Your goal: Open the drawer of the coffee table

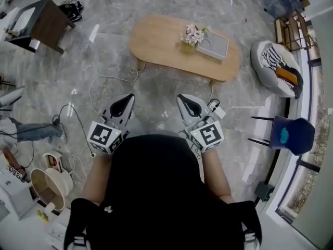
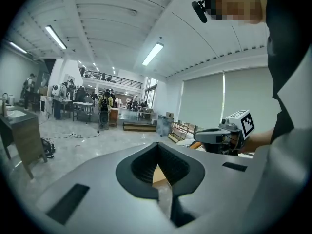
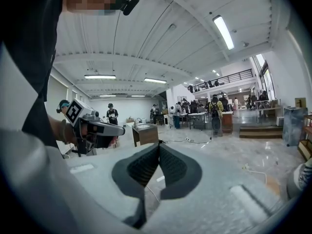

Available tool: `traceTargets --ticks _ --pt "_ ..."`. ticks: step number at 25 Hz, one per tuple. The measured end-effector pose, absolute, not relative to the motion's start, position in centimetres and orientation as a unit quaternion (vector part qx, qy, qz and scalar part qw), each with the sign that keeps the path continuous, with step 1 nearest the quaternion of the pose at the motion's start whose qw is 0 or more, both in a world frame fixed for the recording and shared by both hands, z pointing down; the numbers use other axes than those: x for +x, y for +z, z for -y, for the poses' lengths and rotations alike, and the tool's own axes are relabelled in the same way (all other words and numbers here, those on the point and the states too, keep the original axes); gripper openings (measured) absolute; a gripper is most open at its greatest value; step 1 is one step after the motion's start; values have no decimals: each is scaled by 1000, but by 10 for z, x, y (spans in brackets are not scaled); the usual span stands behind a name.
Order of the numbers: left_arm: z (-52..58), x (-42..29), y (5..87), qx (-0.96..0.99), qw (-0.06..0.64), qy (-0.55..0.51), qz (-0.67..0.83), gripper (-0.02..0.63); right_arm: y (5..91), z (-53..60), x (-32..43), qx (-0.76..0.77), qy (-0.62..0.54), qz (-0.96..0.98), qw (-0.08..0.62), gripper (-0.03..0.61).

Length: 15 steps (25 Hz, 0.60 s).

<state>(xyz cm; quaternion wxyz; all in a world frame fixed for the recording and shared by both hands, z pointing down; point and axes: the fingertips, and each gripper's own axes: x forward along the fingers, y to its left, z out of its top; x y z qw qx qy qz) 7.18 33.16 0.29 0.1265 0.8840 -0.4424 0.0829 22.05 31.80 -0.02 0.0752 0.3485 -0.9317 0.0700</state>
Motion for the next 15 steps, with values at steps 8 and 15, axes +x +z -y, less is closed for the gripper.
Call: traceTargets --ticks 8,15 --pt "-290 29 18 875 136 81 458 12 12 -278 193 346 69 931 96 -3" --pt "-231 -40 29 879 145 83 446 11 20 -218 136 374 80 918 103 -3"
